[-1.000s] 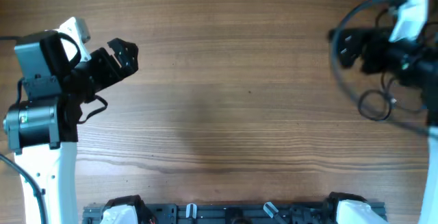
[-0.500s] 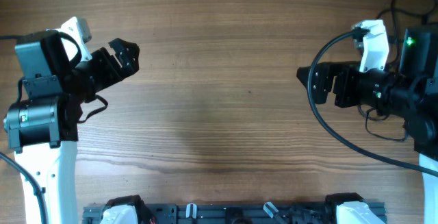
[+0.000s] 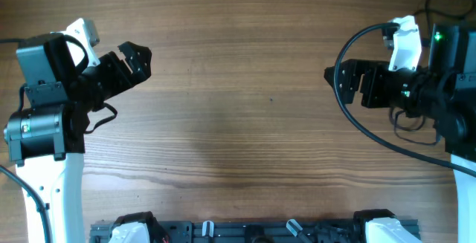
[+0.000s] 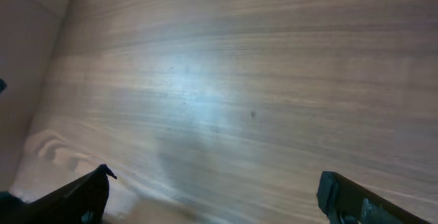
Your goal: Untangle cables
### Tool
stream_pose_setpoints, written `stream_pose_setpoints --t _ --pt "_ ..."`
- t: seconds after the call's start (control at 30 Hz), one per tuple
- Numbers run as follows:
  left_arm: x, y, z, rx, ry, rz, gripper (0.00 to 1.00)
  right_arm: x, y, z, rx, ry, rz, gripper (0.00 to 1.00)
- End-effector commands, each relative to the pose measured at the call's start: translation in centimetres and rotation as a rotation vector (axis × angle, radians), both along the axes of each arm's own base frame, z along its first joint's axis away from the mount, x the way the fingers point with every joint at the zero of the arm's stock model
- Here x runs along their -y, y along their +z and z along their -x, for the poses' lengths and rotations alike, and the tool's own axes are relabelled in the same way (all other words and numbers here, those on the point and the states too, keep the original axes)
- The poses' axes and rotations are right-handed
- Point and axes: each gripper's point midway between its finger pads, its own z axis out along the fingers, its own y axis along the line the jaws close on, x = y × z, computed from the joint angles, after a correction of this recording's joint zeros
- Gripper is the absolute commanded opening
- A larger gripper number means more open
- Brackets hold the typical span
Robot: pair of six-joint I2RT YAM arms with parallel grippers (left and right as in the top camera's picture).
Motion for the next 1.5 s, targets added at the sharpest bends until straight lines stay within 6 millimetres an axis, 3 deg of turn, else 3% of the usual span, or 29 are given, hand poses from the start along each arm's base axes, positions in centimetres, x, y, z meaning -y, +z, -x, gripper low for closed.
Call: stream_pose_setpoints --t 0.0,0.17,0.33,0.53,0.8,1.17,1.47 --pt "0.2 0.4 0.0 0.015 -0.022 -0.007 1.0 1.7 -0.1 0.4 0.064 -0.054 0.093 1.0" --pt "0.2 0.4 0.0 0.015 -0.022 -0.006 1.0 3.5 -0.4 1.8 0.172 -0.119 0.163 1.0" --pt "0.2 0.4 0.0 0.015 -0.022 -0.007 1.0 3.6 -2.4 2.2 0.376 -0.068 0.216 1.0" --pt "0.2 0.4 0.0 0.015 -0.022 -0.006 1.0 3.6 -2.9 1.3 0.683 -0.114 0.184 1.0" --pt "0.2 0.4 0.0 0.015 -0.022 -0.006 1.0 4.0 -6.2 2.9 0.964 -0.165 0.154 1.0" --pt "0.2 0.4 -0.1 0.015 -0.022 -0.007 1.0 4.1 -12.8 3.3 1.014 -0.186 0.122 1.0" --pt "0.2 0.4 -0.1 0.015 -0.022 -0.007 1.0 4.7 -15.3 2.9 0.948 -0.22 0.124 1.0"
